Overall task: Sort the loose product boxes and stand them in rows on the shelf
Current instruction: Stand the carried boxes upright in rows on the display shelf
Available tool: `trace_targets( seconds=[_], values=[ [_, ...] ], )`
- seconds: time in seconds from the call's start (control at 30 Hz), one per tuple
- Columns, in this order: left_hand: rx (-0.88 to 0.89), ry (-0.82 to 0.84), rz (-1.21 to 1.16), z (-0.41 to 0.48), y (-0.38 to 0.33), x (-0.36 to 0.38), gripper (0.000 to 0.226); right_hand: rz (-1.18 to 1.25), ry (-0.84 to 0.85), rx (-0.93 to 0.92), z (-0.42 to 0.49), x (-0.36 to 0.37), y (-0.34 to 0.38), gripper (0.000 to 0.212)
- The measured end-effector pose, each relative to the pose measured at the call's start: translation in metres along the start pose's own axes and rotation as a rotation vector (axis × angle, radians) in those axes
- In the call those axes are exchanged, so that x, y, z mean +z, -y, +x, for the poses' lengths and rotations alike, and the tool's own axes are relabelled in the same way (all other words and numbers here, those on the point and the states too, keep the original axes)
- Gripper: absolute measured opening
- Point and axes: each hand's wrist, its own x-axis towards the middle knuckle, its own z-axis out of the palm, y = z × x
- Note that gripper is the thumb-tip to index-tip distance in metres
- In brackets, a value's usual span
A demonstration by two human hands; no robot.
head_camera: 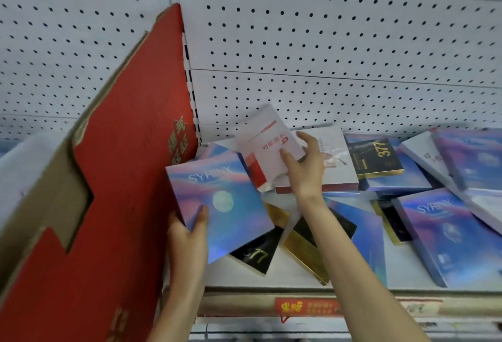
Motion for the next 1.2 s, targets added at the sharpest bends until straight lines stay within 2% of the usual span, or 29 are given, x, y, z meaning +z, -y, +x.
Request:
trace_targets(
  seconds=[0.07, 0.13, 0.27, 0.4, 0.5, 0.6, 0.67, 0.8, 0.87, 0.93, 1.03, 1.2],
  values=[
    [0.007, 0.054, -0.026, -0.008, -0.009, 0.001, 0.061, 0.185, -0.095, 0.096, -0.001, -0.026, 0.002, 0.040],
    [0.003, 0.105, -0.078, -0.014, -0.015, 0.003, 0.053, 0.299, -0.219, 0.153, -0.001, -0.060, 0.003, 0.033],
    [-0.043, 0.205, -0.153, -0.027, -0.029, 0.019, 0.017, 0.272, -0.283, 0.093, -0.007, -0.129, 0.004, 0.020],
    [-0.047, 0.289, -0.193, -0.047, -0.049, 0.047, 0.004, 0.217, -0.290, 0.062, -0.011, -0.191, 0.007, 0.017],
    [-0.042, 0.350, -0.211, -0.059, -0.068, 0.072, 0.011, 0.207, -0.355, 0.047, -0.007, -0.239, 0.015, 0.010],
    [0.082, 0.393, -0.177, -0.082, -0.097, 0.098, 0.023, 0.249, -0.412, 0.020, -0.002, -0.290, 0.033, 0.006],
    [0.141, 0.424, -0.182, -0.100, -0.115, 0.120, 0.018, 0.233, -0.391, 0.002, 0.000, -0.325, 0.045, 0.006],
    [0.180, 0.562, -0.189, -0.152, -0.143, 0.175, 0.026, 0.147, -0.188, 0.047, -0.003, -0.391, 0.056, 0.018],
    [0.183, 0.601, -0.200, -0.188, -0.154, 0.203, 0.025, 0.109, -0.148, 0.082, -0.006, -0.425, 0.056, 0.011],
    [0.209, 0.627, -0.198, -0.228, -0.164, 0.227, 0.030, 0.085, -0.142, 0.096, -0.010, -0.459, 0.057, 0.010],
    [0.227, 0.688, -0.201, -0.285, -0.165, 0.260, 0.013, -0.028, -0.127, 0.071, -0.012, -0.512, 0.050, 0.022],
    [0.149, 0.846, -0.294, -0.376, -0.164, 0.312, 0.021, -0.119, -0.208, 0.050, -0.023, -0.601, 0.028, 0.024]
  ],
)
